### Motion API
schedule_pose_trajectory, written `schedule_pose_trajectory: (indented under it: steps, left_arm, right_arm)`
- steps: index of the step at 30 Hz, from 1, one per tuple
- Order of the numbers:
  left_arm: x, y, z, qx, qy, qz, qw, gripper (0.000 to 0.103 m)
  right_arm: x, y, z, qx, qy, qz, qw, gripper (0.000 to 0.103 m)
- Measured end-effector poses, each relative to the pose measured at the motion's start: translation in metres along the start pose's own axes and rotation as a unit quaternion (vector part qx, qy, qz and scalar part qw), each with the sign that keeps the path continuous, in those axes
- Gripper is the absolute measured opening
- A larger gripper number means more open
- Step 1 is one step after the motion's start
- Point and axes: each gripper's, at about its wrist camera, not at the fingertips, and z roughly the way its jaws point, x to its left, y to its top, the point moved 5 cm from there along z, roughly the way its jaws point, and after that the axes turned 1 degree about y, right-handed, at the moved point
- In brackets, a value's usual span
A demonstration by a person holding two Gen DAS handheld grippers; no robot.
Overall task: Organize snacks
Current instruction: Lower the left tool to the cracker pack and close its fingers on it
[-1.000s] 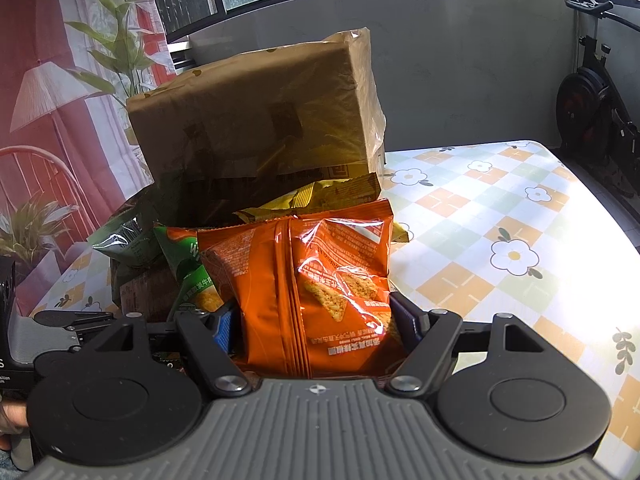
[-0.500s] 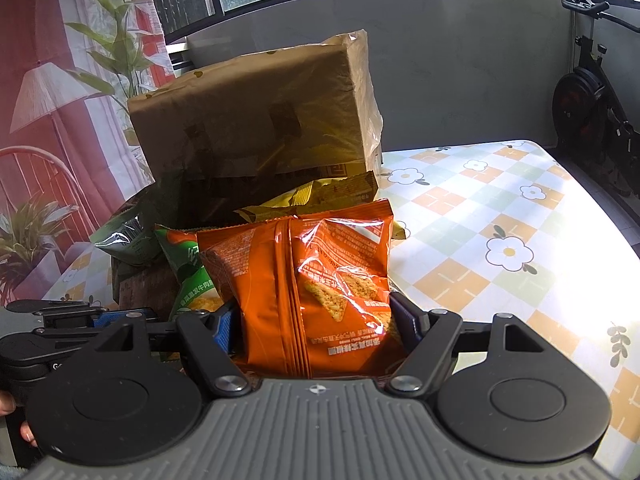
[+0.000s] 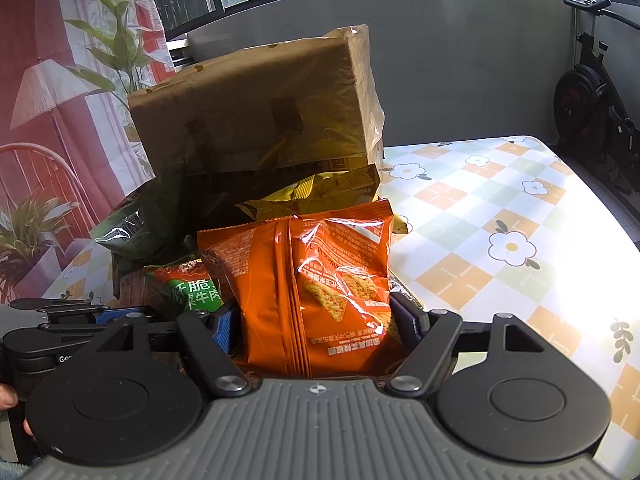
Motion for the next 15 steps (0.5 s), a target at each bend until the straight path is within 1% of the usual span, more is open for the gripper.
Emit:
schedule_pose_trajectory:
  steps: [1,3,4,5,8,15]
  left_arm:
    - [0.0,0.0,-0.001,0.001,0.0,-0.001,1.0,0.019]
    - [0.001,-0.001,-0.006,0.0,-0.004,-0.001,1.0,0.026]
    - [0.001,-0.001,-0.008,-0.001,-0.005,-0.001,1.0,0.036]
    - [0.002,-0.003,-0.01,-0.002,-0.005,0.001,1.0,0.041]
    - [-0.002,-0.007,-0.011,0.002,-0.015,0.01,0.9998,0.041]
    - [-0.016,-0.016,0.0,0.031,-0.042,0.041,0.9978,0.041]
  right_arm:
    - [0.0,0.0,-0.001,-0.001,0.001,0.0,1.0,0.075]
    - [0.0,-0.001,-0.001,-0.004,0.003,0.002,1.0,0.075]
    - [0.0,-0.002,-0.001,-0.004,0.004,0.004,1.0,0.075]
    - [0.0,-0.003,-0.001,-0.003,0.006,0.005,1.0,0.075]
    - [0.003,-0.005,-0.002,-0.002,0.01,-0.001,1.0,0.075]
    - [0.003,-0.006,-0.003,-0.002,0.009,0.0,1.0,0.075]
